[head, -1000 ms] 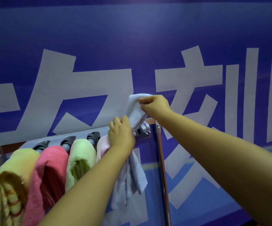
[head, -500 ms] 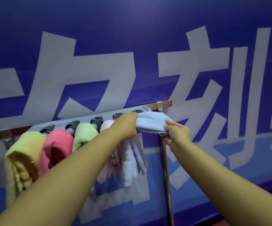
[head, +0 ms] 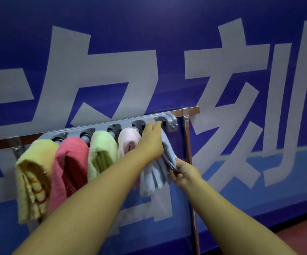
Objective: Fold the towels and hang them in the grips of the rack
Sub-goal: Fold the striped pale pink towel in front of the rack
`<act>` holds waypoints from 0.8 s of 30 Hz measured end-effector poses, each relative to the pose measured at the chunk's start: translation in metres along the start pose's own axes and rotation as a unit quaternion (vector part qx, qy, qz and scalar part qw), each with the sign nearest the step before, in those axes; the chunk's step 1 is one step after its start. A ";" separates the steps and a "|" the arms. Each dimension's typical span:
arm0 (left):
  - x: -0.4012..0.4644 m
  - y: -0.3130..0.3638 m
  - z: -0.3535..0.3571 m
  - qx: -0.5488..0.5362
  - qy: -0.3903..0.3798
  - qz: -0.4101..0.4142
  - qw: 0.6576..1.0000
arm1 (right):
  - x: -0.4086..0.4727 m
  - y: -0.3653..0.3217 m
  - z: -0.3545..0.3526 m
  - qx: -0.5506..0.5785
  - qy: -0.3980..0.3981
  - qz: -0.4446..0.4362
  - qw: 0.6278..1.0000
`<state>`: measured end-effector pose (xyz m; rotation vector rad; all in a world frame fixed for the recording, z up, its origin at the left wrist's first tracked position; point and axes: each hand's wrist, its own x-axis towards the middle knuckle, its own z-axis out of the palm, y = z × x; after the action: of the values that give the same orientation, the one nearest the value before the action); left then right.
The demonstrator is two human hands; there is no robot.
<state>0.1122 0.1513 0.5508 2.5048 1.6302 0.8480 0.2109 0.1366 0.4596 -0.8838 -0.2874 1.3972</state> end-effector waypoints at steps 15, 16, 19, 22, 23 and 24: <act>-0.206 -0.099 0.240 -0.186 -0.180 -0.207 0.943 | 0.021 0.130 -0.146 -0.375 -0.034 0.027 0.926; -0.229 -0.108 0.260 -0.194 -0.207 -0.228 0.931 | 0.025 0.151 -0.170 -0.396 -0.022 0.052 0.916; -0.294 -0.131 0.316 -0.203 -0.281 -0.282 0.894 | 0.037 0.212 -0.245 -0.458 0.022 0.110 0.882; -0.344 -0.152 0.363 -0.199 -0.335 -0.325 0.862 | 0.049 0.262 -0.309 -0.523 0.058 0.178 0.832; -0.358 -0.158 0.377 -0.197 -0.347 -0.340 0.851 | 0.053 0.277 -0.328 -0.547 0.063 0.202 0.810; -0.369 -0.164 0.391 -0.196 -0.360 -0.354 0.841 | 0.057 0.292 -0.347 -0.573 0.065 0.224 0.786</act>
<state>0.0436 0.0098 0.0114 1.4448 1.6422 0.0898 0.2373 0.0408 0.0135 -2.1583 -0.9216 1.5273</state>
